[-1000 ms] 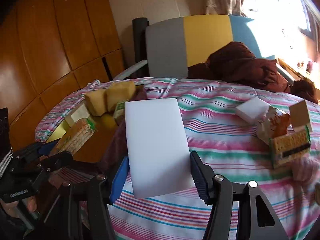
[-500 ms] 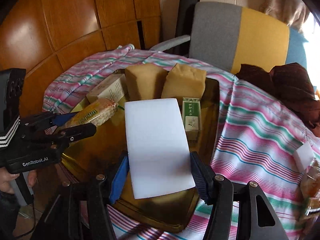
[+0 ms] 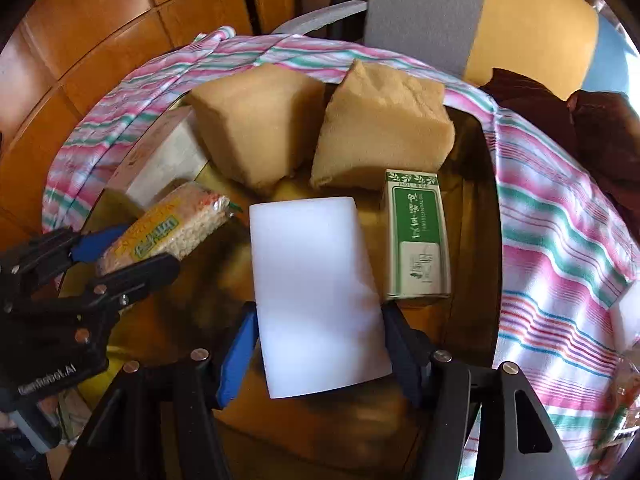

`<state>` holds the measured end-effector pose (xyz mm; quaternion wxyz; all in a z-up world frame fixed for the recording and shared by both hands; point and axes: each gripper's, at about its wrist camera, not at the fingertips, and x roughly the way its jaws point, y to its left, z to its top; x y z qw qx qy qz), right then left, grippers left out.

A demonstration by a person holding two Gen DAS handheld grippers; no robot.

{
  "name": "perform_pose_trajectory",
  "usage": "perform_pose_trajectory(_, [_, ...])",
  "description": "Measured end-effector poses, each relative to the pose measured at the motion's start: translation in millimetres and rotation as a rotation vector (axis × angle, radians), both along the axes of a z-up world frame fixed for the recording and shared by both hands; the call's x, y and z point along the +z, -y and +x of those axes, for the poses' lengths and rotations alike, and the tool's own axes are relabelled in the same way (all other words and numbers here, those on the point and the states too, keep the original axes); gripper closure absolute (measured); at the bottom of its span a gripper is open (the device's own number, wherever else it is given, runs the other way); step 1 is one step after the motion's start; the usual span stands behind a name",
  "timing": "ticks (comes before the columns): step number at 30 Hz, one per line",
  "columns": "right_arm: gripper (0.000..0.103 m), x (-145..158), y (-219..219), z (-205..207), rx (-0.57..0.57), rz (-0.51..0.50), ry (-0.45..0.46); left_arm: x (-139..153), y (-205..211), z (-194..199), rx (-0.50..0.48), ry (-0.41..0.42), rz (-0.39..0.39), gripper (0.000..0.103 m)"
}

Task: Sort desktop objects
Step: 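Lower both items into the gold tray and open both tools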

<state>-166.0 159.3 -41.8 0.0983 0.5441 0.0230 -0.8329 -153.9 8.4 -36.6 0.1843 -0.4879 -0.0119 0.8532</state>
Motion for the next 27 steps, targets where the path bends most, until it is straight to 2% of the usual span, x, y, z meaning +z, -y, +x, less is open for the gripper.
perform_pose_trajectory(4, [0.030, 5.2, -2.0, -3.6, -0.019, -0.070, -0.013, -6.1, 0.8, -11.6, 0.024, 0.024, 0.009, 0.051])
perform_pose_trajectory(7, [0.029, 10.5, -9.4, 0.6, -0.029, -0.136, -0.041, -4.8, 7.2, -13.9, 0.046, 0.021, 0.048, 0.049])
perform_pose_trajectory(10, [0.029, 15.9, -14.8, 9.2, -0.032, -0.159, -0.083, 0.7, 13.3, -6.6, 0.055, -0.009, 0.066, 0.049])
perform_pose_trajectory(17, [0.029, 31.6, -35.6, 43.0, -0.063, -0.243, -0.210, 11.6, 17.3, 19.0, 0.065, -0.104, 0.055, 0.049])
perform_pose_trajectory(22, [0.029, 44.2, -58.1, 81.0, -0.137, -0.279, -0.359, 25.4, 1.7, 44.8, 0.016, -0.180, 0.083, 0.049])
perform_pose_trajectory(27, [0.029, 48.8, -110.8, 131.6, -0.315, -0.211, -0.501, 38.7, -32.7, 67.0, -0.105, -0.214, 0.123, 0.049])
